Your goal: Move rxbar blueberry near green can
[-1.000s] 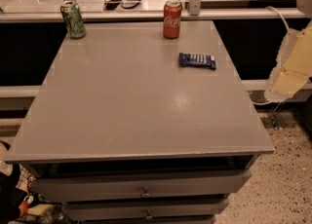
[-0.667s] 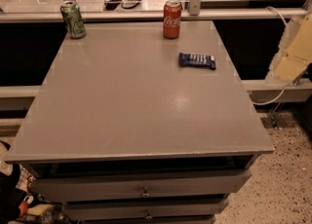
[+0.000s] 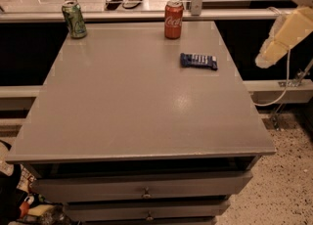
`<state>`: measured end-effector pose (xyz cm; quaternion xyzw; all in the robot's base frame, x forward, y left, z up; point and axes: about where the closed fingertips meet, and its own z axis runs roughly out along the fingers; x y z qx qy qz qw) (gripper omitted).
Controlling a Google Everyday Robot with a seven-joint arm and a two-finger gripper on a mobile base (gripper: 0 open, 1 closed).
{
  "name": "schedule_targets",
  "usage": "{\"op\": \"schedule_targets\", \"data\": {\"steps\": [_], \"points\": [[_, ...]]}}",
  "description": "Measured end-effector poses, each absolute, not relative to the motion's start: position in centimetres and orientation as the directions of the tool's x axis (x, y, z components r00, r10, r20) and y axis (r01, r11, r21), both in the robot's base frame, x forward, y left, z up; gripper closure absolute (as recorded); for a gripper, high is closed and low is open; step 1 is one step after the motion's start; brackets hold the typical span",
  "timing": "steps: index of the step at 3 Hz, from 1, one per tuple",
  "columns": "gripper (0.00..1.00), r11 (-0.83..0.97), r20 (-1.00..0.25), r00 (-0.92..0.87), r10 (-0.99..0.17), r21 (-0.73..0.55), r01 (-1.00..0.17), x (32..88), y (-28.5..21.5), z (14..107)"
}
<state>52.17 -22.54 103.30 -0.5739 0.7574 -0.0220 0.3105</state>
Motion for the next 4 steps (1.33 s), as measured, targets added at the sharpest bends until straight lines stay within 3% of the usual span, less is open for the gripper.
{"op": "schedule_targets", "data": {"steps": [2,4], "points": [[0.0,0.429,-0.611,-0.155,-0.776,-0.332,-0.84,60.0,-24.3,97.8],[0.0,0.451,-0.805,-0.162,-0.571,-0.143,-0.881,65.7,-24.7,89.1]]}}
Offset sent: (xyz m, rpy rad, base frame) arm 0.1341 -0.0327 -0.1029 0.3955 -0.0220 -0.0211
